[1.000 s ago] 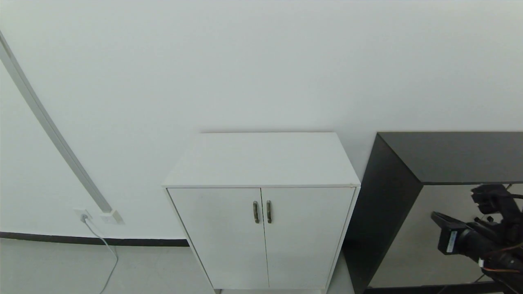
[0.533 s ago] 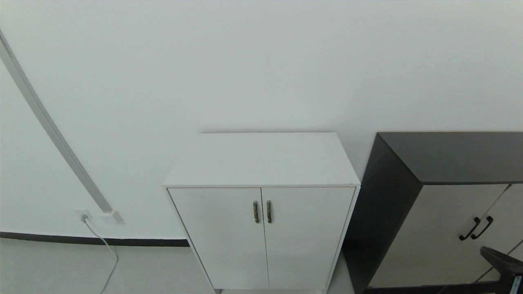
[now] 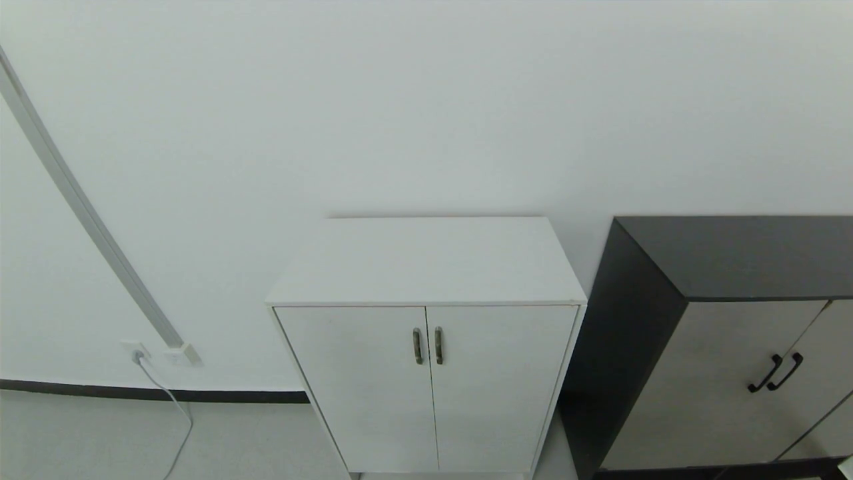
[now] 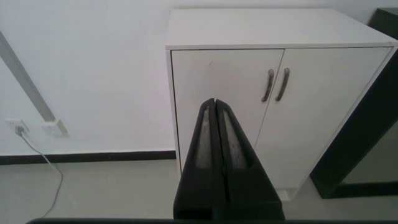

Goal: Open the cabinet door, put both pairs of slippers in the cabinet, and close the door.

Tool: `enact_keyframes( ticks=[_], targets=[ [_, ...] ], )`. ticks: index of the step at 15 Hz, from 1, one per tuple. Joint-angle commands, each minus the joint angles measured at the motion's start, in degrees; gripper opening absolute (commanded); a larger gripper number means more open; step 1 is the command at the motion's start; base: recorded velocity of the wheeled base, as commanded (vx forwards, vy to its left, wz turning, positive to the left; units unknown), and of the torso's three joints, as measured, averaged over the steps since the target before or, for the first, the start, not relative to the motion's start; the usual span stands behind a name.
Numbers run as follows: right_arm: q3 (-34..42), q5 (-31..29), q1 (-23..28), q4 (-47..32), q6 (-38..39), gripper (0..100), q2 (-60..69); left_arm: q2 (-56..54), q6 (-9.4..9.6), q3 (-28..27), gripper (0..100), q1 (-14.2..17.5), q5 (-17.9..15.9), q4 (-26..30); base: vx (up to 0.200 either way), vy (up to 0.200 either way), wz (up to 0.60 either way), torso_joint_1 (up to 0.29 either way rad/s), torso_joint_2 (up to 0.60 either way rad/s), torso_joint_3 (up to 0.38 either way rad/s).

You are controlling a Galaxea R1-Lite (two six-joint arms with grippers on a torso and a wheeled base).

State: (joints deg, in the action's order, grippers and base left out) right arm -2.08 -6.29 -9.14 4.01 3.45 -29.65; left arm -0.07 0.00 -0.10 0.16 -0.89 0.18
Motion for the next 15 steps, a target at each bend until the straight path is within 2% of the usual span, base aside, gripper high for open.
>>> enact_keyframes(
  ticks=[1, 5, 8, 9, 12, 13, 15],
  targets=[
    [0.6, 0.9, -0.2, -5.2, 0.0, 0, 9.9, 0.1, 0.00, 0.0, 0, 0.0, 0.0, 0.0, 0.000, 0.000, 0.00, 0.000, 0.00, 0.000],
    [1.9, 1.1, 1.8, -4.1, -1.0, 0, 11.6, 0.1, 0.00, 0.0, 0, 0.0, 0.0, 0.0, 0.000, 0.000, 0.00, 0.000, 0.00, 0.000],
    [1.8, 1.3, 11.2, -4.2, -2.5, 0, 15.3, 0.1, 0.00, 0.0, 0, 0.0, 0.0, 0.0, 0.000, 0.000, 0.00, 0.000, 0.00, 0.000],
    [1.9, 1.4, 12.2, -4.2, -2.8, 0, 16.7, 0.1, 0.00, 0.0, 0, 0.0, 0.0, 0.0, 0.000, 0.000, 0.00, 0.000, 0.00, 0.000],
    [2.1, 1.5, 11.8, -4.3, -2.8, 0, 23.1, 0.1, 0.00, 0.0, 0, 0.0, 0.0, 0.0, 0.000, 0.000, 0.00, 0.000, 0.00, 0.000],
    [2.1, 1.5, 9.1, -4.3, -2.8, 0, 28.0, 0.1, 0.00, 0.0, 0, 0.0, 0.0, 0.0, 0.000, 0.000, 0.00, 0.000, 0.00, 0.000],
    [2.1, 2.5, 9.1, -4.0, -2.3, 0, 29.6, 0.1, 0.00, 0.0, 0, 0.0, 0.0, 0.0, 0.000, 0.000, 0.00, 0.000, 0.00, 0.000]
  ],
)
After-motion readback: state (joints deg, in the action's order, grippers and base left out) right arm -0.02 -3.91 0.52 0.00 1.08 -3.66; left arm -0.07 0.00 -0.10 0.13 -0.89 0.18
